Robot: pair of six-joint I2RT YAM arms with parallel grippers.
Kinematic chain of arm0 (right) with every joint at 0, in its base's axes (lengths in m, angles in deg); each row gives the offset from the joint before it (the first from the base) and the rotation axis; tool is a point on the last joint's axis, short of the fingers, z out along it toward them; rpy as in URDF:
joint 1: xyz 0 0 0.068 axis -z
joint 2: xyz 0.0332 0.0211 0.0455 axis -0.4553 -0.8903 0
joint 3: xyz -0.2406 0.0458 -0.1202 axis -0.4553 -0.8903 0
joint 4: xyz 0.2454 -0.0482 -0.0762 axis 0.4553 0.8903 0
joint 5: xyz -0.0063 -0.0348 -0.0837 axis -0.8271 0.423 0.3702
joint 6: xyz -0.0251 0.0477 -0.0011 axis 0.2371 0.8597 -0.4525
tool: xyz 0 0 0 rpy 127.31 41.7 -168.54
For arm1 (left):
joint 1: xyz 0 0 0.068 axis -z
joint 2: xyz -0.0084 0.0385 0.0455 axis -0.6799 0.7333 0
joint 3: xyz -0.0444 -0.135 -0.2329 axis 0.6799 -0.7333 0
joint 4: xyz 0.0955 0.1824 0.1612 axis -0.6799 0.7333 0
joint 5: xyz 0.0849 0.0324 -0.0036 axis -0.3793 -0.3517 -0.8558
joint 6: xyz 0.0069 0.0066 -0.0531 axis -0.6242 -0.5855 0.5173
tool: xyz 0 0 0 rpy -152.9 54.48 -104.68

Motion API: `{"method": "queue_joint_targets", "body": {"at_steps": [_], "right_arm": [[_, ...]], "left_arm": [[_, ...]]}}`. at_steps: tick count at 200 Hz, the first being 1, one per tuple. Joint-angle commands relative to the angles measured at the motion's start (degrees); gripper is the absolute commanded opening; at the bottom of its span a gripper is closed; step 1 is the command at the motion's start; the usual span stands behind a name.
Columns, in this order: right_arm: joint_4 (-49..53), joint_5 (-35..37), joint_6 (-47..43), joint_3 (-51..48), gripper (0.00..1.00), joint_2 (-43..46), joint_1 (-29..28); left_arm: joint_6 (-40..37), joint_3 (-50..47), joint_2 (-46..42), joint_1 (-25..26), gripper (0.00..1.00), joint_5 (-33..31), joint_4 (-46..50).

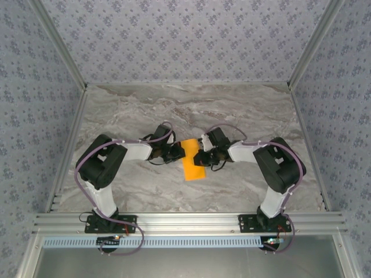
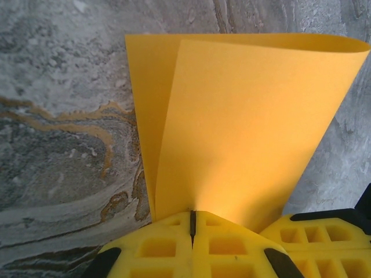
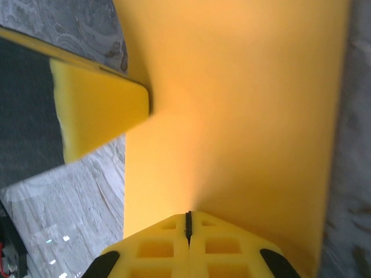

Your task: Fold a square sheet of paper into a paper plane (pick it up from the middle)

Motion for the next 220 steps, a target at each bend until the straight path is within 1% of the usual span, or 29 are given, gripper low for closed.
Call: {"method": "queue_joint_targets", "body": {"at_steps": [1,31,47,74,90,105,139,153,179,220], "right_arm": [[2.49,-0.68,-0.35,-6.91,0.0,2.92,1.53],[1.67,-0.35,1.16,-15.61,0.0,8.52,2.26],[3.04,0.56,1.51,-17.93,0.0,12.15,3.17],[6.57,1.25,1.44,-14.64,0.0,19.97,3.4],[6.63,2.01,1.56,-11.02,0.0,22.02,2.82],[5.3,1.44,1.65,-7.71,0.0,19.86,2.12],[1.38,-1.76,1.74,-0.36,0.0,7.98,-1.01],[0.09,-3.05,2.09,1.13,0.0,4.07,-1.5],[-2.25,-4.69,2.58,-0.31,0.0,0.61,-1.04],[-2.93,-5.39,2.1,-6.85,0.0,1.08,0.67]], "left_arm": [[-1.04,-3.48,4.82,0.1,0.0,-9.23,12.11],[-1.4,-3.57,4.84,-0.13,0.0,-9.33,12.16],[-1.73,-3.56,4.68,-0.22,0.0,-9.24,12.28],[-2.58,-2.98,4.49,-0.17,0.0,-9.15,12.8],[-2.91,-2.67,4.41,-0.22,0.0,-9.16,13.17],[-2.82,-2.51,4.33,-0.08,0.0,-9.18,13.16],[-2.62,-2.37,4.33,-0.13,0.0,-9.07,12.99],[-2.5,-2.34,4.41,-0.11,0.0,-9.1,12.98],[-2.52,-2.38,4.33,-0.13,0.0,-9.26,13.08],[-2.54,-2.44,4.41,-0.13,0.0,-9.9,13.25]]}}
